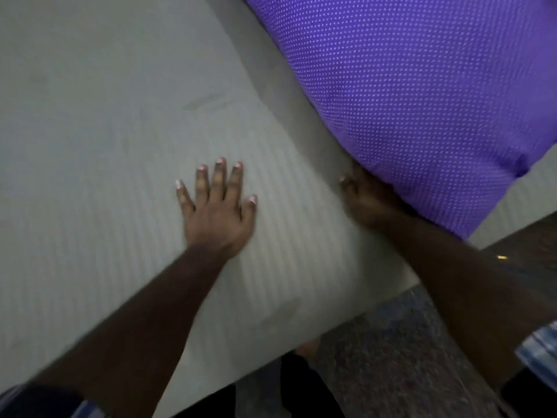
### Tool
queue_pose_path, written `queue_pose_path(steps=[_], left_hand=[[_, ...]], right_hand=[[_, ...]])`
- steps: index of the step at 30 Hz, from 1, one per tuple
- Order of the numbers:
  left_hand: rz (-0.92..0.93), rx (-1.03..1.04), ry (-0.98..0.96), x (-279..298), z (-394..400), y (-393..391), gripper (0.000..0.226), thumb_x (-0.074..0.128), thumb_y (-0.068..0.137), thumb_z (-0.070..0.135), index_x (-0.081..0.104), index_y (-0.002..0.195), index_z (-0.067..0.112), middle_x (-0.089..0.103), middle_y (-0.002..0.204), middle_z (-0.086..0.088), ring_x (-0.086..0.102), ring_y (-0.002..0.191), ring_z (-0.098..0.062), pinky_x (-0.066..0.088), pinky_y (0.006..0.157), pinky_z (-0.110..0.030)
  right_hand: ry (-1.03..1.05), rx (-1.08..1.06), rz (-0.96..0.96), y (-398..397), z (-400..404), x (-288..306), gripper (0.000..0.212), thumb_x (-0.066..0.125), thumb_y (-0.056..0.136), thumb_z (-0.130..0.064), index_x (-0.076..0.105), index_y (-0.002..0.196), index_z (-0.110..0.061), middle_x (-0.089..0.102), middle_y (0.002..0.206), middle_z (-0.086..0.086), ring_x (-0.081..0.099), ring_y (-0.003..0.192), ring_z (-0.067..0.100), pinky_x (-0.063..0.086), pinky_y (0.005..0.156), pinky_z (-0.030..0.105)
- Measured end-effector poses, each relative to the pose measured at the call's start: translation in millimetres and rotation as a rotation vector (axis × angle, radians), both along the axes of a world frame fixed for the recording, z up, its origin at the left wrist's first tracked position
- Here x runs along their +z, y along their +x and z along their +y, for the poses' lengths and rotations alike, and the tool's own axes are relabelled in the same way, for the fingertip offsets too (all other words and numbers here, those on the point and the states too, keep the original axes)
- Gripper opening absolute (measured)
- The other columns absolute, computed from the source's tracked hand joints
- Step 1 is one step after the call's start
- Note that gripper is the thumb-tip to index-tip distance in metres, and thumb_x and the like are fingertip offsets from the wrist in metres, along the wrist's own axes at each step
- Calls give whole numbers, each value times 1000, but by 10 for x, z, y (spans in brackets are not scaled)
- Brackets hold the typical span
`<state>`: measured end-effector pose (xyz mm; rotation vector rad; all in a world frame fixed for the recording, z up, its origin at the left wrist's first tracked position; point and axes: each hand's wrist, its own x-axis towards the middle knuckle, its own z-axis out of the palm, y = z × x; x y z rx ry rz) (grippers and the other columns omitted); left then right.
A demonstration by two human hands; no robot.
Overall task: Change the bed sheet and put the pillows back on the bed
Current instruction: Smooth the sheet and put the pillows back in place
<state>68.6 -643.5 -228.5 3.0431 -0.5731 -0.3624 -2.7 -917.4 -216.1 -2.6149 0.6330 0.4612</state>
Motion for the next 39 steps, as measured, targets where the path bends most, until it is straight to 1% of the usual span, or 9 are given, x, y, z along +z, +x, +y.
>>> queue_pose_path(steps=[3, 10, 14, 18, 22, 26, 29, 34, 39], left_hand=[[25, -15, -38, 82, -203, -263, 70, 25, 99, 55, 13, 161, 24, 12, 168, -4, 8, 154, -34, 4, 119, -66], [67, -275, -61, 156, -428, -1052, 71, 30, 98, 54, 23, 160, 20, 20, 166, -3, 13, 154, -31, 9, 117, -66], [50, -295, -32, 74, -385, -627, 71, 25, 97, 63, 15, 160, 32, 15, 168, 1, 10, 155, -27, 4, 119, -63], [113, -170, -60, 240, -567, -509, 77, 21, 95, 64, 18, 160, 25, 16, 167, -3, 9, 154, -31, 3, 120, -63], [271, -54, -364, 697, -947, -659, 81, 16, 93, 62, 26, 158, 14, 29, 163, -10, 15, 153, -33, 11, 124, -49], [625, 280, -815, 1205, -1470, -566, 67, 45, 103, 48, 22, 159, 18, 41, 155, -3, 41, 141, -17, 29, 112, -25], [838, 533, -1061, 1438, -1904, -427, 78, 60, 96, 48, 19, 158, 25, 41, 142, 14, 46, 125, -8, 40, 111, -38], [974, 866, -1351, 1396, -2458, -190, 101, 78, 73, 61, 19, 153, 44, 45, 148, 13, 50, 130, -20, 40, 108, -58], [732, 1008, -1513, 1358, -2661, -25, 81, 89, 67, 38, 52, 139, 27, 69, 125, 5, 68, 111, -22, 53, 98, -52]], right_hand=[[-95, -99, 80, -80, -33, 152, 63, 27, 106, -44, 26, 155, -5, 29, 158, 26, 29, 145, 42, 21, 118, 44], [-189, 474, -97, -851, 485, 172, 61, 31, 99, -50, 37, 153, -22, 31, 162, 1, 27, 150, 21, 15, 120, 51], [-46, 74, -60, -795, -205, 17, 63, 31, 102, -48, 25, 157, -17, 16, 165, -2, 13, 152, 18, -2, 123, 30], [-64, -179, -37, -754, -117, 189, 66, 29, 102, -46, 35, 151, -2, 32, 158, 21, 28, 147, 36, 15, 124, 42], [104, 128, -349, -822, 487, 781, 50, 47, 95, -27, 55, 138, -5, 58, 140, 14, 53, 132, 27, 32, 113, 25], [202, -208, -616, -325, -110, 1412, 35, 62, 93, -20, 66, 126, -10, 68, 124, 4, 65, 110, 17, 47, 99, 26], [32, -300, -707, 68, -1149, 1643, 36, 63, 89, -33, 67, 119, -12, 70, 114, 3, 66, 100, 21, 48, 94, 32], [-8, -262, -537, 537, -2186, 1604, 70, 66, 84, -62, 61, 130, -10, 64, 128, 11, 59, 118, 28, 43, 102, 33], [477, -306, -355, 792, -2424, 1380, 116, 80, 57, -78, 38, 151, -25, 46, 152, -11, 47, 135, 5, 33, 117, 31]])
